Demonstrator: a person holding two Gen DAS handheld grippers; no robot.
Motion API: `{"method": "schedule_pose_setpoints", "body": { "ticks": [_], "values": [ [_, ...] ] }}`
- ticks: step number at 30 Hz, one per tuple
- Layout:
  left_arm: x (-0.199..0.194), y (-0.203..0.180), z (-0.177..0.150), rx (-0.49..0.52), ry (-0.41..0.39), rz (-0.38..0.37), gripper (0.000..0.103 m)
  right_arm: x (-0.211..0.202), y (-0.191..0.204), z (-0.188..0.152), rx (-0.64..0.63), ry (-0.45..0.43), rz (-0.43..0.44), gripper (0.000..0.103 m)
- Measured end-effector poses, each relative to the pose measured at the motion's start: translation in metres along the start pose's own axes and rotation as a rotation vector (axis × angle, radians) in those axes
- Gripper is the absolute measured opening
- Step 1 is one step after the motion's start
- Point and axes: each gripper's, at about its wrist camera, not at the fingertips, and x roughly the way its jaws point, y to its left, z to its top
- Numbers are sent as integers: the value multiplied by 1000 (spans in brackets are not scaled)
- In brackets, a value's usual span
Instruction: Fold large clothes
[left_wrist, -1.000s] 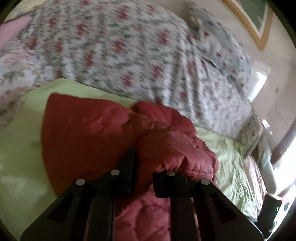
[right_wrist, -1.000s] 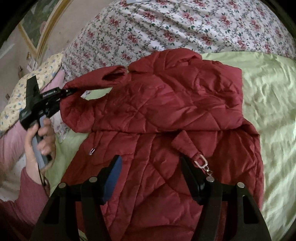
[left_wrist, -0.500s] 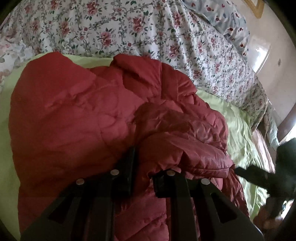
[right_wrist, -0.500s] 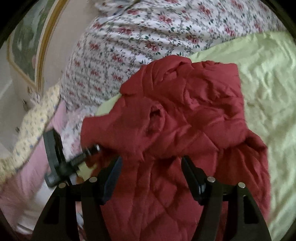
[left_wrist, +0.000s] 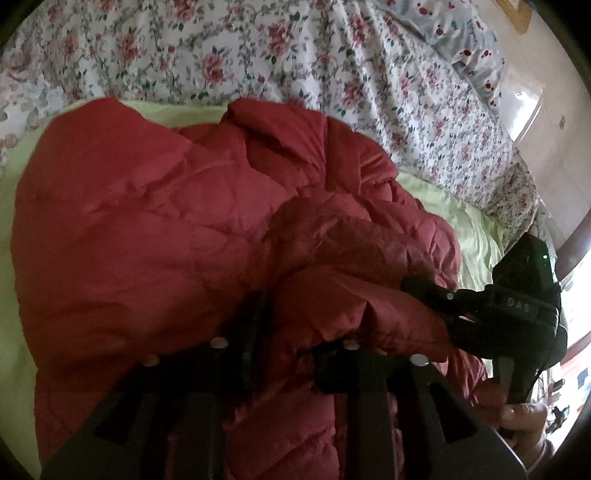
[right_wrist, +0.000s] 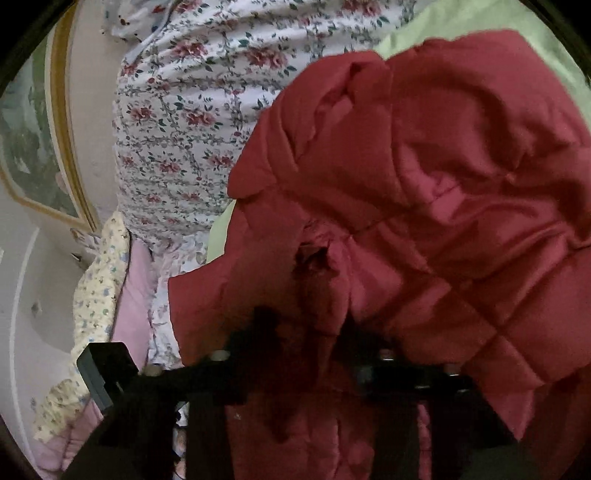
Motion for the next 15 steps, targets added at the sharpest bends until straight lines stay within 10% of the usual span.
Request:
{"method": "schedule_pose_setpoints", "body": {
  "ticks": [15],
  "values": [
    [-28,-7,-7,60,37,-96,75,-59,26,9,-206,-210,-198,9]
  ]
}}
